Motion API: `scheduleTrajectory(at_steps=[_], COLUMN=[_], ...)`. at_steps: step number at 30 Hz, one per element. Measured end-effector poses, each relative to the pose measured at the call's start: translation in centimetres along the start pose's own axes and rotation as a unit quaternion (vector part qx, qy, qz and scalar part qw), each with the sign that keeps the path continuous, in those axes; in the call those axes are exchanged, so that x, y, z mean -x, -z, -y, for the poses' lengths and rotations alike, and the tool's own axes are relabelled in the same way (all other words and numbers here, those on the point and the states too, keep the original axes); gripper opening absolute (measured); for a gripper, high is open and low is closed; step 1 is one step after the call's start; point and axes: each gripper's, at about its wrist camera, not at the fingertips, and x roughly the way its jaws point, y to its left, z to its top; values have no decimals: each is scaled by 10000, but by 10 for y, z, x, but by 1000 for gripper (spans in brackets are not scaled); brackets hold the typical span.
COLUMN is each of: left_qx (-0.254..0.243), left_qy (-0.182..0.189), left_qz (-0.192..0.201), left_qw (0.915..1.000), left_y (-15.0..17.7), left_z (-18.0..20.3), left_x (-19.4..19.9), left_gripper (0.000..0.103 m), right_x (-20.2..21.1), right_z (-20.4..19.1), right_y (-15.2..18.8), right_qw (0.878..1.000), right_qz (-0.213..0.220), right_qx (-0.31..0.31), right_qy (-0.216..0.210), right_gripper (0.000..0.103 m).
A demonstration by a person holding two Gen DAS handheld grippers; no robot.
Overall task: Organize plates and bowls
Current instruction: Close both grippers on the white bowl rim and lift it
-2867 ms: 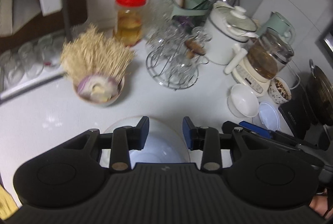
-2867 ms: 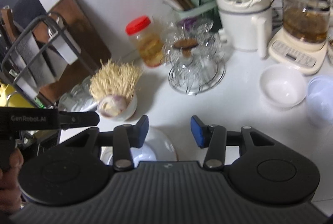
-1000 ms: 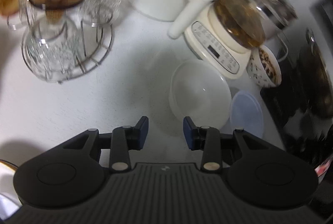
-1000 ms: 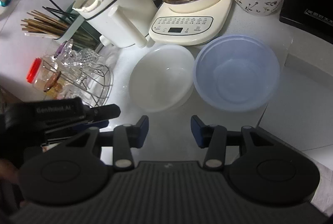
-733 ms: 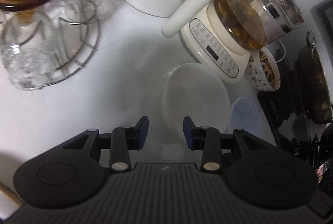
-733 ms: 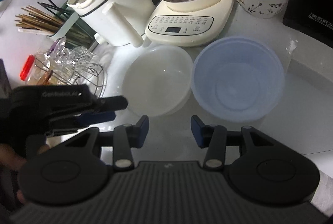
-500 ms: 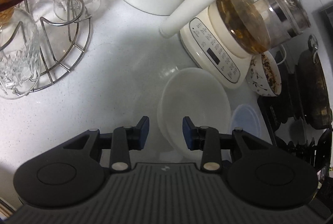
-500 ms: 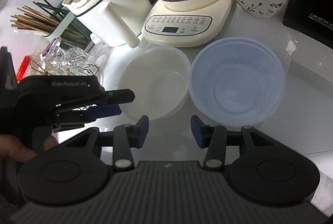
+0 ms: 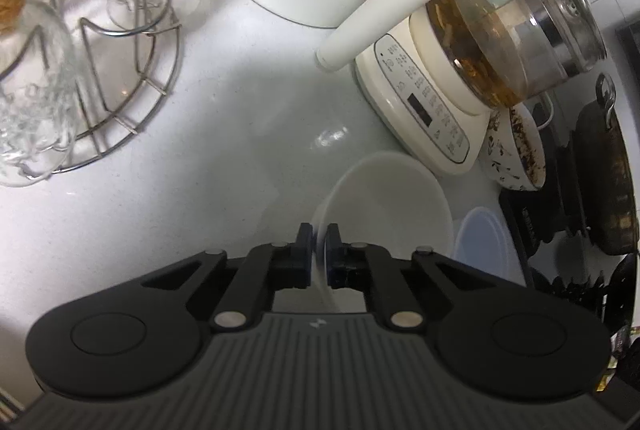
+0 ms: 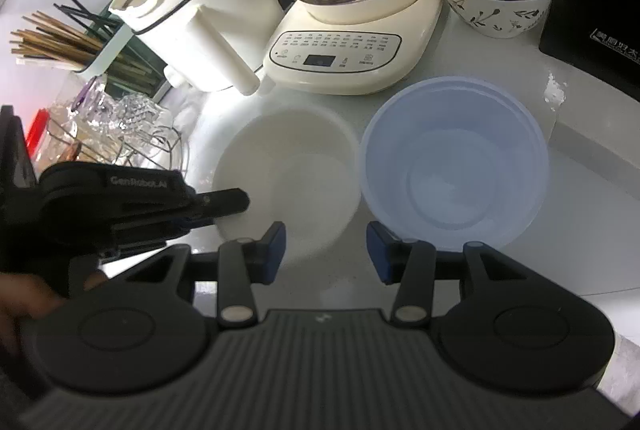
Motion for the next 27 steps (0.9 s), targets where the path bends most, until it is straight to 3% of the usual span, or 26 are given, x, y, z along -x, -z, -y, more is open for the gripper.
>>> scheduleTrajectory(at_steps=[7,15,17,27], left_qx=[68,157,180,212], left_qy=[-45,-211,-245,-136], left_qz=[-110,-132,-138,-147], left_qw=[9999,9996,9994,9996], left_y=[17,40,44,54], left_z=[-11,-37,-42,-53], left_x=[14,39,43,48], left_gripper=[6,6,6,6], right_x=[5,3,3,-7], right_z=[-5,-12,-12,-14], right_y=[0,13,18,24], right_qw=[9999,9993,9991,9983], right_qz=[72,-198,-247,-374], right_qx=[28,125,137,262], right_qy=[-106,-296,-308,-363], right_gripper=[48,48,52,53])
